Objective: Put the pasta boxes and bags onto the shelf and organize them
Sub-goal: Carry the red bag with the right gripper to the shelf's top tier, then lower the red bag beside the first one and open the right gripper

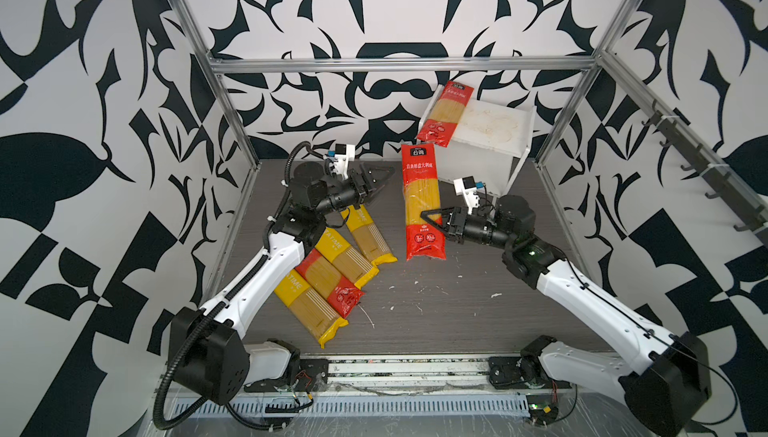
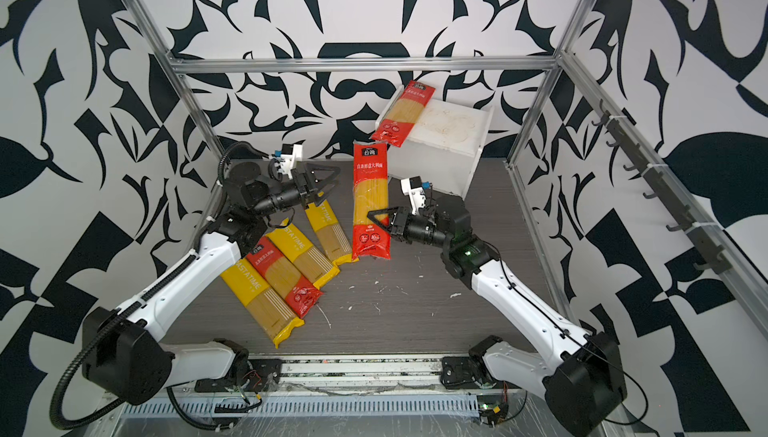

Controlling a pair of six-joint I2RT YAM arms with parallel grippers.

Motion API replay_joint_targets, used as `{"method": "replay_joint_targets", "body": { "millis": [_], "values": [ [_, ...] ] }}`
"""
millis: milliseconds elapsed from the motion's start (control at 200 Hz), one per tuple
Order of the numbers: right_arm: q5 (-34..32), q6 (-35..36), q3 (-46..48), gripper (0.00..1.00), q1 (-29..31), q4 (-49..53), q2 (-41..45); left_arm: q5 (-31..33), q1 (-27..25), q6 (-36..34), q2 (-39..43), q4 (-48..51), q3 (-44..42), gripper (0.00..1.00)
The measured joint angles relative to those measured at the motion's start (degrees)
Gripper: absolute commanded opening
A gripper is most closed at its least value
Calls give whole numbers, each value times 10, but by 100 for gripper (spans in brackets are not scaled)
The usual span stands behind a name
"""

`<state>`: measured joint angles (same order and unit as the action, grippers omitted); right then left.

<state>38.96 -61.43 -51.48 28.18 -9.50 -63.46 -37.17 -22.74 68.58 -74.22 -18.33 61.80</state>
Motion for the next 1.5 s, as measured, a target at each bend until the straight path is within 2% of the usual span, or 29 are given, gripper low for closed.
{"method": "replay_joint_targets", "body": {
  "millis": [270, 550, 710, 1040, 1185, 1345, 1400, 1450, 1500],
  "values": [
    [2, 23, -146, 2, -41, 92, -26, -3, 15, -7, 20, 5, -20, 72],
    [3, 33, -335, 2, -176, 172, -115, -1, 15, -26, 21, 20, -50, 71],
    [-26, 32, -393, 2, -232, 203, -173, 8, 15, -43, 21, 39, -77, 71],
    [-52, 22, -449, 2, -248, 237, -304, 14, 15, -56, 20, 49, -101, 71],
    [-40, 5, -476, 3, -250, 232, -337, 16, 15, -56, 19, 49, -102, 71],
    [-37, 3, -498, 9, -250, 235, -357, 17, 15, -56, 2, 42, -110, 71],
    [-37, 5, -508, 15, -250, 246, -361, 18, 15, -56, -3, 42, -114, 71],
    [-38, 10, -522, 28, -251, 262, -367, 18, 15, -56, -6, 42, -116, 71],
    [-40, 19, -538, 46, -252, 278, -375, 18, 15, -56, -8, 42, -117, 71]
  ]
}}
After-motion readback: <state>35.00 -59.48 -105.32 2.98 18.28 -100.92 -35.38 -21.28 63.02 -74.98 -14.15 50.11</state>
